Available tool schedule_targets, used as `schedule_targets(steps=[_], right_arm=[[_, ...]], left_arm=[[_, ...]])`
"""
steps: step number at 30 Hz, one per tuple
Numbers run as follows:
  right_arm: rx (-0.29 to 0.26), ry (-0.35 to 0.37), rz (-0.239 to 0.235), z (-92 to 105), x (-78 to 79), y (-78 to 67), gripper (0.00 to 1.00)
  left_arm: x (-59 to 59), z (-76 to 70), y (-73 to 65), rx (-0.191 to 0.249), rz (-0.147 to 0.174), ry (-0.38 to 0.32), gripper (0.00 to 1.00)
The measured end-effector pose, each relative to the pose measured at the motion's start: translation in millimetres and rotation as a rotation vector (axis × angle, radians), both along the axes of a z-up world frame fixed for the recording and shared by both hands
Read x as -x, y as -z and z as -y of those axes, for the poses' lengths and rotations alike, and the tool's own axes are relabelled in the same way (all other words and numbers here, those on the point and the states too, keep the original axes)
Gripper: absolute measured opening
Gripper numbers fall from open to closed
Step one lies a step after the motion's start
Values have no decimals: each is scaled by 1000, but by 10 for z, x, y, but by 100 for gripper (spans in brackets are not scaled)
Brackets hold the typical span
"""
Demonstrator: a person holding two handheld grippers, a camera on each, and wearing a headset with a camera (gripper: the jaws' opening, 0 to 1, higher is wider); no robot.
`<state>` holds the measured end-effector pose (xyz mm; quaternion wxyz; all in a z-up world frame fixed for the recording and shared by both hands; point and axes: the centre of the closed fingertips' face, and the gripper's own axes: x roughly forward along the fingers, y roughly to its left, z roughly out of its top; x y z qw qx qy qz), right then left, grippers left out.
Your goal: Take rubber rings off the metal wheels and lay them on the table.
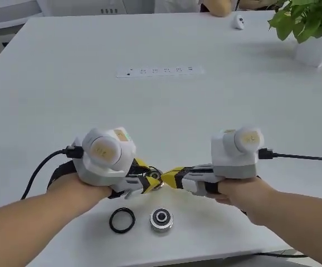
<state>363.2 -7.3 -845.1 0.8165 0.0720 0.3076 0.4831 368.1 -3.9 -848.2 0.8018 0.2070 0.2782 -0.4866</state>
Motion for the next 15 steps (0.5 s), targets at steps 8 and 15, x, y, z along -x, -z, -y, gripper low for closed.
schedule_targets(steps=[8, 15], right_arm=[[-12, 8, 1, 15, -22, -41, 0], [-28, 7, -2, 6, -11, -97, 0]], left_arm=[[62, -34, -131, 37, 10, 14, 31], [126, -103, -250, 57, 5, 18, 39]])
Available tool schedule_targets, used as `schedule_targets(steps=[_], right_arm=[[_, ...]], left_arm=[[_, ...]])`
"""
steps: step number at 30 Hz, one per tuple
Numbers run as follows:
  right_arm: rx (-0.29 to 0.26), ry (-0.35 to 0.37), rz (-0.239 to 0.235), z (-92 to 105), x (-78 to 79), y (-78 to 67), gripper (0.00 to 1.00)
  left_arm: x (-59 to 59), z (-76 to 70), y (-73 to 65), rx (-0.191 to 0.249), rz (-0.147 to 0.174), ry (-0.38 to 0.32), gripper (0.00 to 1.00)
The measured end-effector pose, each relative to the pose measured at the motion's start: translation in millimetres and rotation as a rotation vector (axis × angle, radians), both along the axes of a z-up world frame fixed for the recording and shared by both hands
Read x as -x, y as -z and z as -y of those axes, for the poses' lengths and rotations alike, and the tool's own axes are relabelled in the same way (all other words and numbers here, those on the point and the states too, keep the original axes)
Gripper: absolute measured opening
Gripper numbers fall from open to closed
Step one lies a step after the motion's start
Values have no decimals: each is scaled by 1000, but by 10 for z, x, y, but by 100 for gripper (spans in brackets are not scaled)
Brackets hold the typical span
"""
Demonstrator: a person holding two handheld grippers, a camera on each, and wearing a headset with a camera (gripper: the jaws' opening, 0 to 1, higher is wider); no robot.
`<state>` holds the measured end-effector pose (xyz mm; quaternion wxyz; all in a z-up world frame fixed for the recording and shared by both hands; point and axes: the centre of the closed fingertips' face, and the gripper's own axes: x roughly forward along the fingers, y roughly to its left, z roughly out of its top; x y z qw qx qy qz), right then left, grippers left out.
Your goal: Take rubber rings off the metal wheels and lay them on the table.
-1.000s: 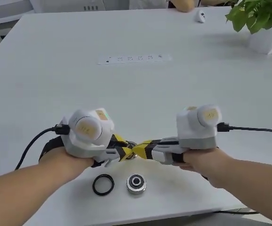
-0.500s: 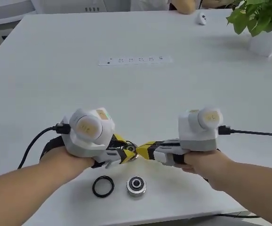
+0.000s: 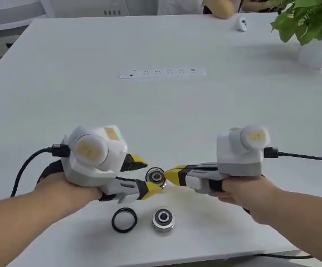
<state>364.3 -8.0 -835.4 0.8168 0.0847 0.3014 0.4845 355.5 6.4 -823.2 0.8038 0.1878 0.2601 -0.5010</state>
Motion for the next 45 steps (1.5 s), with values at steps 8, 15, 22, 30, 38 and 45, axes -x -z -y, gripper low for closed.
schedule_targets(steps=[8, 15, 22, 30, 38, 45], right_arm=[[-34, -14, -3, -47, 47, -110, 0], [-58, -31, -3, -101, 80, -185, 0], [-73, -60, -4, -174, 148, -233, 0], [-85, -87, -11, -238, 209, -261, 0], [-96, -125, -22, -326, 298, -317, 0], [-114, -162, -26, -418, 383, -409, 0]], left_arm=[[105, -97, -162, 50, -13, -6, 49], [197, -202, -286, 73, -11, -12, 55], [217, -350, -390, 84, 0, -34, 60], [258, -516, -494, 96, 13, -62, 64], [322, -733, -533, 99, 5, -103, 68], [378, -875, -575, 111, 3, -126, 71]])
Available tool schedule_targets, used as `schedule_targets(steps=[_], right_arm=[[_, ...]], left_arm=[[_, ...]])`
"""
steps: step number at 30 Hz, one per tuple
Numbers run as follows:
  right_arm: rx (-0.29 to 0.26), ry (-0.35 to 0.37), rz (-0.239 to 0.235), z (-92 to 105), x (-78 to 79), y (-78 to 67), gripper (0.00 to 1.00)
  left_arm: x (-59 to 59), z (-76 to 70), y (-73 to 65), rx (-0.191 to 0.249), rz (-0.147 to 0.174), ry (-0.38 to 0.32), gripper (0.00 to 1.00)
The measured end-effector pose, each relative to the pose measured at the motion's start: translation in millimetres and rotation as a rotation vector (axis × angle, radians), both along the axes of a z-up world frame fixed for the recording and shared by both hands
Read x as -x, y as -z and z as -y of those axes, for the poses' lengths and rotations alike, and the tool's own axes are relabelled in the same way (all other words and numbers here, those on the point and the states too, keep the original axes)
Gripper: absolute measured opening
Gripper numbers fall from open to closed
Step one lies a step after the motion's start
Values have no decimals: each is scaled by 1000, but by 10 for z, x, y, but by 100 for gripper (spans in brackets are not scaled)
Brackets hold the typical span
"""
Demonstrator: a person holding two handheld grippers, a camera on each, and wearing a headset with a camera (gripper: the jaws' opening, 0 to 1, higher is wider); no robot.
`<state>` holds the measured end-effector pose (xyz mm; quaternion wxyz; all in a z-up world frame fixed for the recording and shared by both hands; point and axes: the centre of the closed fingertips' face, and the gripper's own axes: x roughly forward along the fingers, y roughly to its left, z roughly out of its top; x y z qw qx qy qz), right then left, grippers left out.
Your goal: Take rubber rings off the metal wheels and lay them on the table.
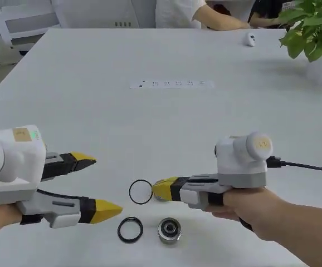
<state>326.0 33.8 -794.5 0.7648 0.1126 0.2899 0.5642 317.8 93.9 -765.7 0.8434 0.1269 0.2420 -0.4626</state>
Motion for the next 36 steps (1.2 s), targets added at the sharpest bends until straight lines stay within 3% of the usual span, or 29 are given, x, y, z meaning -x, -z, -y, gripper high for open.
schedule_targets(steps=[13, 22, 36], right_arm=[[29, -114, -17, -214, 267, 72, 0], [85, -198, -43, -320, 473, 243, 0], [135, -214, -52, -334, 503, 400, 0]], left_arm=[[90, -225, -1, 0, -11, -46, 72], [146, -324, 34, -11, -21, -64, 72], [191, -380, 89, -21, -34, -76, 72]])
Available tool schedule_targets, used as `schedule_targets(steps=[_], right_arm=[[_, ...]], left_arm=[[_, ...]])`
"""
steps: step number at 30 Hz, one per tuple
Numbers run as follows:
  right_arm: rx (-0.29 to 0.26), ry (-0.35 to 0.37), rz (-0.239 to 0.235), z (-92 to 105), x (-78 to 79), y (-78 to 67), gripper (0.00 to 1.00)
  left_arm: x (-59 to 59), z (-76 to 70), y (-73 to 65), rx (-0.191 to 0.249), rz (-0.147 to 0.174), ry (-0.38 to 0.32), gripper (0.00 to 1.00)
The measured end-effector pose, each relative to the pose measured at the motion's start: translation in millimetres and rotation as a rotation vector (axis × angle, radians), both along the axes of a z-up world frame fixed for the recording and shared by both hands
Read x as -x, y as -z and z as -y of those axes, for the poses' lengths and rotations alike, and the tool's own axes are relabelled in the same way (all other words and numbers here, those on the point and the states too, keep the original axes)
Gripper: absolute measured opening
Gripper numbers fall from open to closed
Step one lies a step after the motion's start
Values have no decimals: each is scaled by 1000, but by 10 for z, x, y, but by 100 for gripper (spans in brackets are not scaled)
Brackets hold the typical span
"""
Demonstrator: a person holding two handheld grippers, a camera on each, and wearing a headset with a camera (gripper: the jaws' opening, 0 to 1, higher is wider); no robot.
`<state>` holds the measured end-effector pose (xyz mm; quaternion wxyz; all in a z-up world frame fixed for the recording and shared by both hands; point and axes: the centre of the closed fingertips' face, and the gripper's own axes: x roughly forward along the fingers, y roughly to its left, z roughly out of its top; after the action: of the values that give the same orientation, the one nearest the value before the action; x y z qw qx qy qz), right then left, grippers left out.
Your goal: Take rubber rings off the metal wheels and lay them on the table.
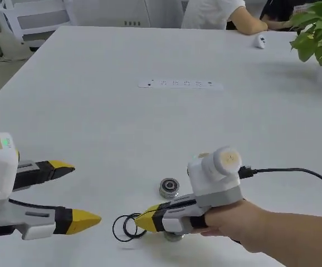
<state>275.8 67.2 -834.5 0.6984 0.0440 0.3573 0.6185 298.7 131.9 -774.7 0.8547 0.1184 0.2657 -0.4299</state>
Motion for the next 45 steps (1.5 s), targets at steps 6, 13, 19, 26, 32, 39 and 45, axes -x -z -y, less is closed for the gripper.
schedule_targets(steps=[6, 13, 19, 26, 32, 39, 45], right_arm=[[33, 41, -1, 54, -106, 67, 0], [50, 74, -1, 95, -156, 95, 0], [68, 91, 13, 125, -196, 124, 0], [67, 99, 31, 154, -220, 80, 11], [39, 120, 76, 191, -292, -79, 19], [-3, 157, 155, 312, -403, -352, 26], [-21, 202, 209, 500, -442, -525, 32]], left_arm=[[-4, -1, 1, -2, 0, 2, 72], [-2, 1, 9, -5, -3, 5, 71], [13, 13, 30, -5, -9, 7, 71], [38, 35, 44, -7, -16, 14, 71], [32, 65, -10, -3, -6, 20, 71], [13, 98, -99, 13, 8, 21, 73], [12, 138, -180, 30, 19, 24, 75]])
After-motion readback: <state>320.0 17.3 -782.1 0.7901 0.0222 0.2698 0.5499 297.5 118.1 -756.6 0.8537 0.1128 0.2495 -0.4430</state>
